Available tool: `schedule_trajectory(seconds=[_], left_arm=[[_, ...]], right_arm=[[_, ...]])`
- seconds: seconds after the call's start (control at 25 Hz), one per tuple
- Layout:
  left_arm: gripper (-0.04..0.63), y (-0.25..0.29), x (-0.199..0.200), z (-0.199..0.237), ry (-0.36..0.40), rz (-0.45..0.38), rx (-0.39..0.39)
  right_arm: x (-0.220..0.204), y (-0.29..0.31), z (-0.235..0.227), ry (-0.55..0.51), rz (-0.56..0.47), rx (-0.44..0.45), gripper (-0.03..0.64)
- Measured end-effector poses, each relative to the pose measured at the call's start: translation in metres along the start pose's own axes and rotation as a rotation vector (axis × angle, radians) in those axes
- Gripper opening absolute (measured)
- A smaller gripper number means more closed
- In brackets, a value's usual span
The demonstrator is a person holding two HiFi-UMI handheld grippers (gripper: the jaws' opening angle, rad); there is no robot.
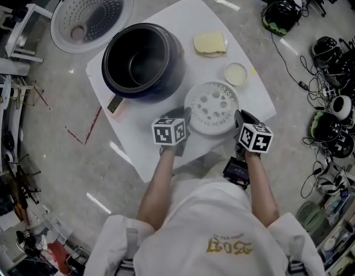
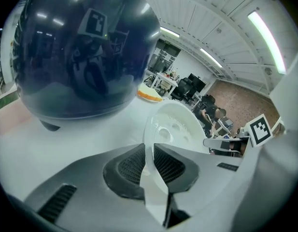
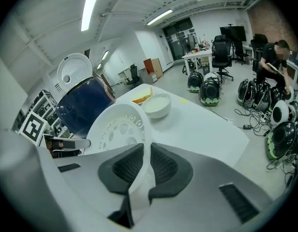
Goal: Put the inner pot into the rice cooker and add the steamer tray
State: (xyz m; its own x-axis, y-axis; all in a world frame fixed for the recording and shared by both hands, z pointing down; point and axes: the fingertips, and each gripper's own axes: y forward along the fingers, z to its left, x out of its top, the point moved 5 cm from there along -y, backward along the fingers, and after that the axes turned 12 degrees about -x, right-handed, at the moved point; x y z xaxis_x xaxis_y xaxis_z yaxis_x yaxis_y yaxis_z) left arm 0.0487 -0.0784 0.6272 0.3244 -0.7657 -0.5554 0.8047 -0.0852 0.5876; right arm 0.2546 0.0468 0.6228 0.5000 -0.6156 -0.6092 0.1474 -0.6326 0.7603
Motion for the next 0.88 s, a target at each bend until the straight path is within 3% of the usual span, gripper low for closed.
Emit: schedule_trajectory(seconds=[0.88], left_arm=[[0.06, -0.045, 0.059, -0.051, 0.115, -0.152, -0.078]], right_arm=[[0.047, -0.062, 0.011, 0.093, -0.17, 0.016, 0.049]])
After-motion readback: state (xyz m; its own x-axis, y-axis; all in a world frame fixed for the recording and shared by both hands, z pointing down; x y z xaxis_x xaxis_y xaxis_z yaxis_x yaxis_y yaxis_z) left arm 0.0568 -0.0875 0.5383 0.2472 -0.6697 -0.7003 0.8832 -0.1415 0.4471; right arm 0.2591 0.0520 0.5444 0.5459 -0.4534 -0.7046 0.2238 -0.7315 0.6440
